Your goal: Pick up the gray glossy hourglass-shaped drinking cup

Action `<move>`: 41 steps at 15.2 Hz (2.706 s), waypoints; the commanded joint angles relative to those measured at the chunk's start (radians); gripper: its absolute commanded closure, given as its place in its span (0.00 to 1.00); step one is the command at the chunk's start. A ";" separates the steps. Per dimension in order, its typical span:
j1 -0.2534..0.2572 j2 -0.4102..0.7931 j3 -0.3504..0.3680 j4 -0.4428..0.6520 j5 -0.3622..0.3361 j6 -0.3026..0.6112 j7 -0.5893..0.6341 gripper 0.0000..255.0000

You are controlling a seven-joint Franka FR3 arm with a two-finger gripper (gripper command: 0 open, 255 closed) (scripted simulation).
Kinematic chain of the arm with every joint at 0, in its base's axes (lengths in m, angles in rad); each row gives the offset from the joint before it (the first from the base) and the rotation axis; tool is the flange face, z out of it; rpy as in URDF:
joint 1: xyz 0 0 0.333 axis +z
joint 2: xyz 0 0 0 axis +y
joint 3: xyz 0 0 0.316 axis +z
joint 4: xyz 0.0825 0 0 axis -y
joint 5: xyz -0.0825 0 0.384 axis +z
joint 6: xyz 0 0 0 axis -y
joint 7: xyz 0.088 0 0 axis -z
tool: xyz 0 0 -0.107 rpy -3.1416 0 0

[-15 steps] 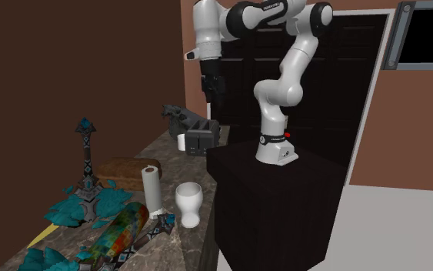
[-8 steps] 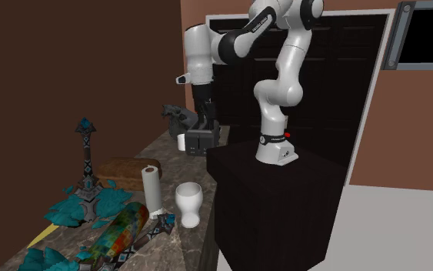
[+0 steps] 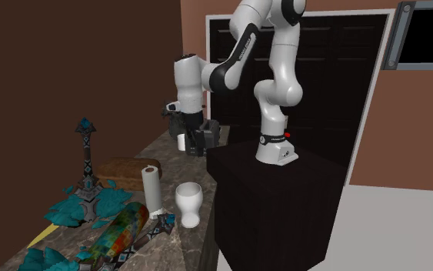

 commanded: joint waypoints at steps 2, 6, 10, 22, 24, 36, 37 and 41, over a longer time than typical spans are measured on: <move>-0.004 0.139 0.005 0.029 -0.043 0.109 0.052 0.00; 0.005 0.316 -0.008 0.103 -0.112 0.207 0.128 0.00; 0.022 0.429 -0.029 0.157 -0.152 0.264 0.173 0.00; 0.034 0.525 -0.049 0.177 -0.179 0.340 0.195 1.00; 0.034 0.525 -0.049 0.177 -0.179 0.340 0.195 1.00; 0.019 0.408 -0.025 0.154 -0.146 0.247 0.168 1.00; 0.018 0.394 -0.023 0.152 -0.142 0.235 0.164 1.00; 0.013 0.340 -0.015 0.148 -0.125 0.185 0.149 1.00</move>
